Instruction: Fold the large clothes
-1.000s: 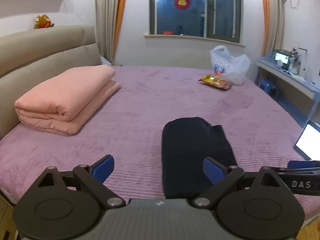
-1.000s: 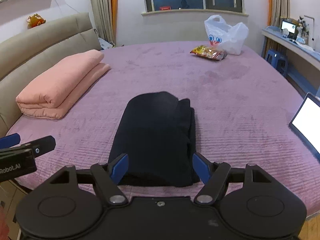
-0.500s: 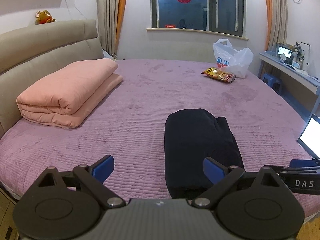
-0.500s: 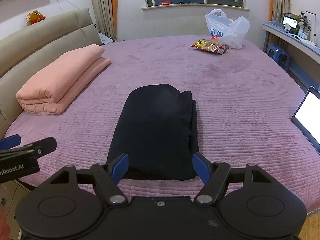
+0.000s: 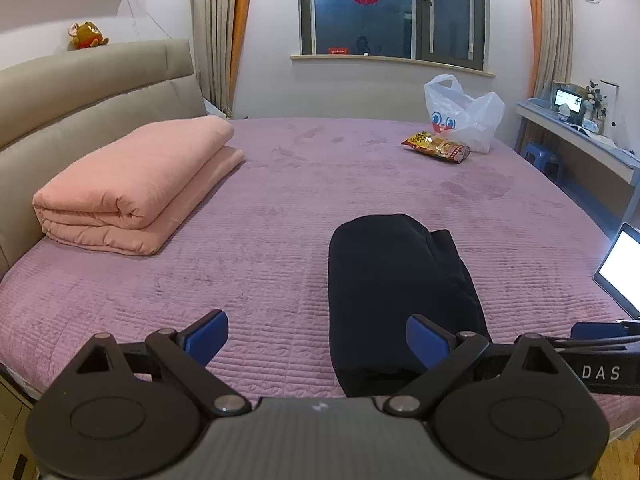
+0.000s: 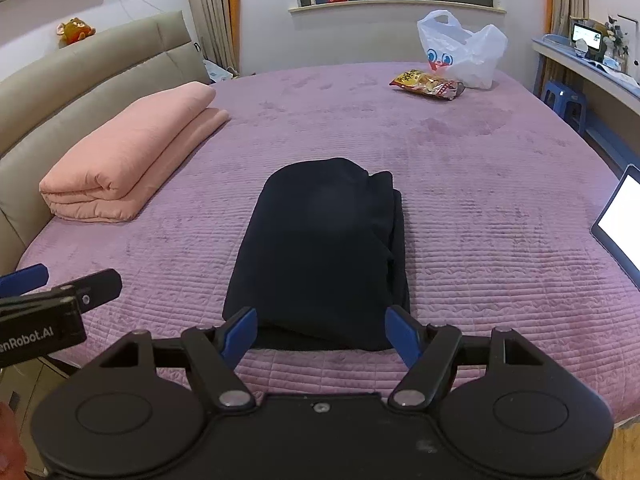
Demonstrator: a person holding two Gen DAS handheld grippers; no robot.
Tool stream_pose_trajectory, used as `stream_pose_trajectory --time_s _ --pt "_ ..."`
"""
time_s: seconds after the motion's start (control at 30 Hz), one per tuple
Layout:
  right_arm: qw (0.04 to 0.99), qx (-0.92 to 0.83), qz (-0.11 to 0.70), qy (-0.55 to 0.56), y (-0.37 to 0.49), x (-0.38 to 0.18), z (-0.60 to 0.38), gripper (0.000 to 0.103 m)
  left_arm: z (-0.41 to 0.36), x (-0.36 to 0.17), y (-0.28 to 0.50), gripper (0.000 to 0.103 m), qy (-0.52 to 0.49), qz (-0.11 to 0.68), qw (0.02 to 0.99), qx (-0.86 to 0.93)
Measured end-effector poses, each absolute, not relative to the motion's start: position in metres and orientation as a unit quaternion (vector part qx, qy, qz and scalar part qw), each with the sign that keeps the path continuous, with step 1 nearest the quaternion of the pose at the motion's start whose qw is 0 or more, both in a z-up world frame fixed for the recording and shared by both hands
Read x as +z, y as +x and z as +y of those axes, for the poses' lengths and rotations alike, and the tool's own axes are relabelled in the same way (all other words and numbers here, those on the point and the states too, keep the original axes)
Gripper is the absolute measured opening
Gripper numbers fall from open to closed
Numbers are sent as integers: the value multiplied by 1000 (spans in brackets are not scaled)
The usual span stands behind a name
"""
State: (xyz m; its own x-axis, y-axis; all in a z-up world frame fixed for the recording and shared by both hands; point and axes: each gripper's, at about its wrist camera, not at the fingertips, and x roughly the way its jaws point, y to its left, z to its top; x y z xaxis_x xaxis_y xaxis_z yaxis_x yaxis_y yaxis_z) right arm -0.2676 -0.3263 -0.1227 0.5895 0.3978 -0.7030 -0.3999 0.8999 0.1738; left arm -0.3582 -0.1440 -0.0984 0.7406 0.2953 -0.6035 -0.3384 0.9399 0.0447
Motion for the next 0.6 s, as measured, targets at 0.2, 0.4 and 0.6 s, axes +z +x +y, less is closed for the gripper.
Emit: stream_pose_trajectory --time_s 0.2,0.4,0.6 --pt "889 228 398 2 -268 -123 -324 84 -143 -99 -358 97 -38 327 929 171" --pt "888 233 396 -5 -271 -122 -321 84 -145 -99 -356 100 -24 334 924 183" --pt "884 237 403 -10 -270 -126 -319 84 -149 -97 -359 100 7 316 931 185"
